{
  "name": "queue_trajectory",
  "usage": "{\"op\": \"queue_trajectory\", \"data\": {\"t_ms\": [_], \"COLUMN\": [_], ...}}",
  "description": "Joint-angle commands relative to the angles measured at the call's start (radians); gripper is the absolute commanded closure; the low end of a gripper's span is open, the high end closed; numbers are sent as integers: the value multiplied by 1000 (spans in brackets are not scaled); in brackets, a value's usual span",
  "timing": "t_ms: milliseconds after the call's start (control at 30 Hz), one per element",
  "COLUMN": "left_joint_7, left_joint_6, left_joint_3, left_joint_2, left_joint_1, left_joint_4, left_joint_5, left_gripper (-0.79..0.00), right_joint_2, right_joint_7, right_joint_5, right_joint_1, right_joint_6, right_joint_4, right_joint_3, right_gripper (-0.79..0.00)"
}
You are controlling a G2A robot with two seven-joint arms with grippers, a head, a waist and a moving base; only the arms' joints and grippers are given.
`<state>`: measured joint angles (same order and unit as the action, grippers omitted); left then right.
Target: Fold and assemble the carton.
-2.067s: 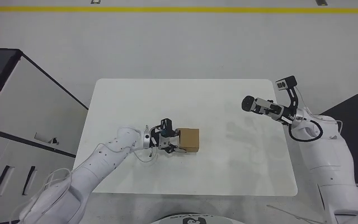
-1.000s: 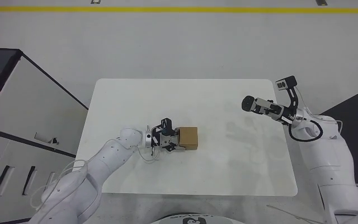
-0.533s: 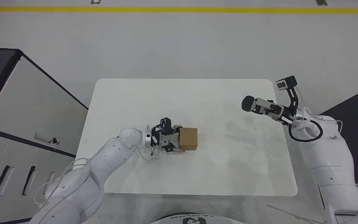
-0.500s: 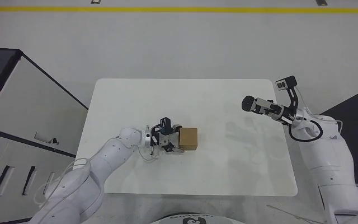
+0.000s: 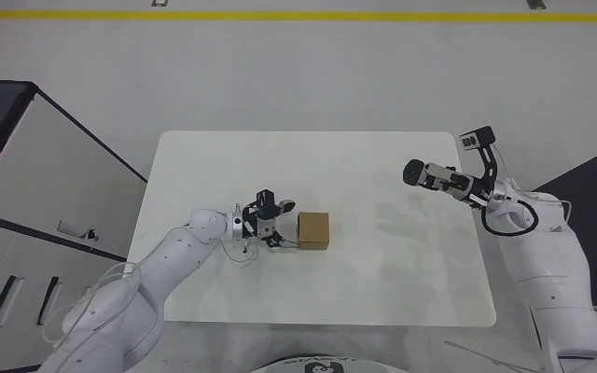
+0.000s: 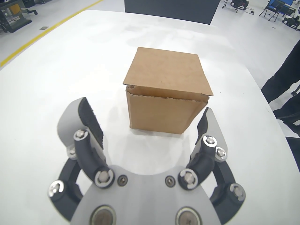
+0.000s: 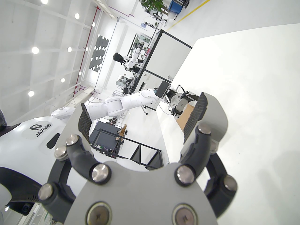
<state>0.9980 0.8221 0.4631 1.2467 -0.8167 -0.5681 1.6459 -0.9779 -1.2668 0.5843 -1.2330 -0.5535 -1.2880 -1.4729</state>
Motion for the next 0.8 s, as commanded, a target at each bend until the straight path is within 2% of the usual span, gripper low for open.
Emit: {"op": "queue_trajectory", "data": {"t_ms": [0,333,533,767], "left_joint_7": [0,-19,-51,-103], "left_joint_6": [0,20,51,103], "left_joint_3": [2,38,101,205], "left_joint_2": [-19,-127,-216,-322], "left_joint_1": [-4,-43,-77,-157], "left_joint_4": [-22,-212,-374,-562], "left_joint_5": [-2,-60,-92,-127], "left_gripper": [-785,-785,-785,-785], "right_joint_2": [0,0,0,0], "right_joint_7": [0,0,0,0], "right_joint_5": [0,0,0,0], "right_joint_1": [0,0,0,0], "right_joint_6": [0,0,0,0], "right_joint_4": [0,0,0,0], "right_joint_3": [0,0,0,0], "right_gripper": [-785,-785,-785,-785]}}
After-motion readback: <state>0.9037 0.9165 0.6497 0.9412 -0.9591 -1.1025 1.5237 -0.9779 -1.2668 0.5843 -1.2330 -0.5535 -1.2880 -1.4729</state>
